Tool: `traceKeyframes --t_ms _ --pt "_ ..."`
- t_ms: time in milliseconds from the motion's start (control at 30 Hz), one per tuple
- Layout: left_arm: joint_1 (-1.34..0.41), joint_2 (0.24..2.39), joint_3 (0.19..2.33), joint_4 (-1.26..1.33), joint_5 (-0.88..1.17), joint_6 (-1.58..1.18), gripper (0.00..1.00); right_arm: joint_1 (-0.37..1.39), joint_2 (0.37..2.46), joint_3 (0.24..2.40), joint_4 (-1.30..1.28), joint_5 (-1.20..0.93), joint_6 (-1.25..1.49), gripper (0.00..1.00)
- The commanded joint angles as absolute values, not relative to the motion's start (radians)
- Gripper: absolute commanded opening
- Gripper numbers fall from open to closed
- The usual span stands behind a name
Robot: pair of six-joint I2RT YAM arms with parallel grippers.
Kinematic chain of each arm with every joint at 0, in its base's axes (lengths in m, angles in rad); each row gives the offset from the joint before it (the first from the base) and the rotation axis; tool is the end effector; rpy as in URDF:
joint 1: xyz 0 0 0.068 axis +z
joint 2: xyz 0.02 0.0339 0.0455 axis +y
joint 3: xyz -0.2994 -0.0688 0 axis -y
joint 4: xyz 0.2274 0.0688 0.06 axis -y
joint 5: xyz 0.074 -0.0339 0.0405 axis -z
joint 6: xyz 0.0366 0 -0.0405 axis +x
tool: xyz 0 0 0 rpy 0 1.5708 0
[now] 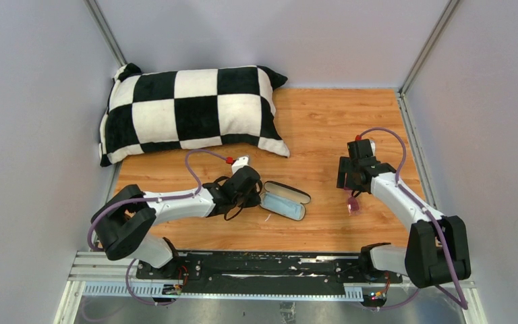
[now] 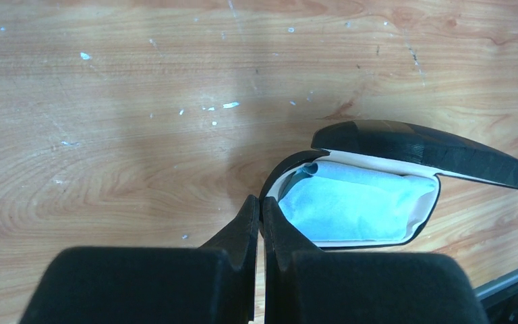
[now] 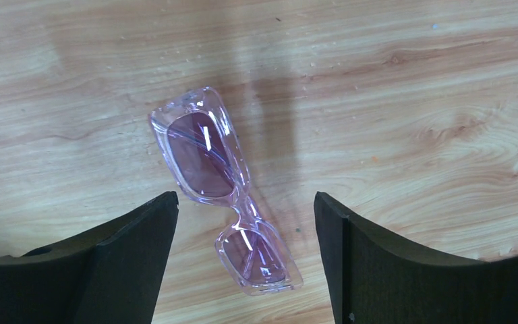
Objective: Organize the sunglasses
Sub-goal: Pick up the sunglasses from the center of the board.
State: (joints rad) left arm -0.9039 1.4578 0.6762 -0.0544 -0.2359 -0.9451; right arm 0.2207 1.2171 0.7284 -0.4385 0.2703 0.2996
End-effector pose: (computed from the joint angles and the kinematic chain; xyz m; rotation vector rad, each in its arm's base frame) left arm 0.1696 -0.2017 0.2121 -0.1626 2.4542 -0.5796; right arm 0.2078 0.0366 0.2532 0.2078 2.4455 -0.1119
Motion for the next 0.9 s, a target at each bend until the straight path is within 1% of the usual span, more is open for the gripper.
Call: traceKeyframes --t_ms 0,133,233,300,467,567,733,800,867 --pt "-0.896 1.464 0.726 -0.079 -0.217 -0.882 0.00 0.182 1.259 0.749 -0.461 0.172 0.215 0.79" --pt "-0.879 1.475 0.729 -0.075 -0.191 -0.861 0.00 0.182 1.270 0.745 -0.467 0.177 0.207 0.75" --pt "-0.871 1.484 0.729 -0.064 -0.177 -0.858 0.00 0.182 1.272 0.740 -0.466 0.158 0.203 0.71" --pt "-0.869 1.488 0.728 -0.058 -0.170 -0.857 0.00 0.183 1.288 0.737 -0.464 0.160 0.199 0.63" --pt "-0.867 1.484 0.715 -0.044 -0.176 -0.860 0.00 0.181 1.353 0.761 -0.488 0.152 0.193 0.58" --pt "-0.863 1.484 0.707 -0.032 -0.174 -0.861 0.00 0.181 1.352 0.760 -0.491 0.152 0.196 0.50" --pt "-0.857 1.496 0.716 -0.026 -0.171 -0.859 0.00 0.181 1.356 0.761 -0.496 0.160 0.205 0.22" --pt "-0.856 1.495 0.716 -0.018 -0.176 -0.857 0.00 0.182 1.357 0.762 -0.501 0.162 0.211 0.17" --pt "-0.856 1.496 0.718 -0.017 -0.177 -0.854 0.00 0.181 1.356 0.761 -0.502 0.159 0.215 0.17"
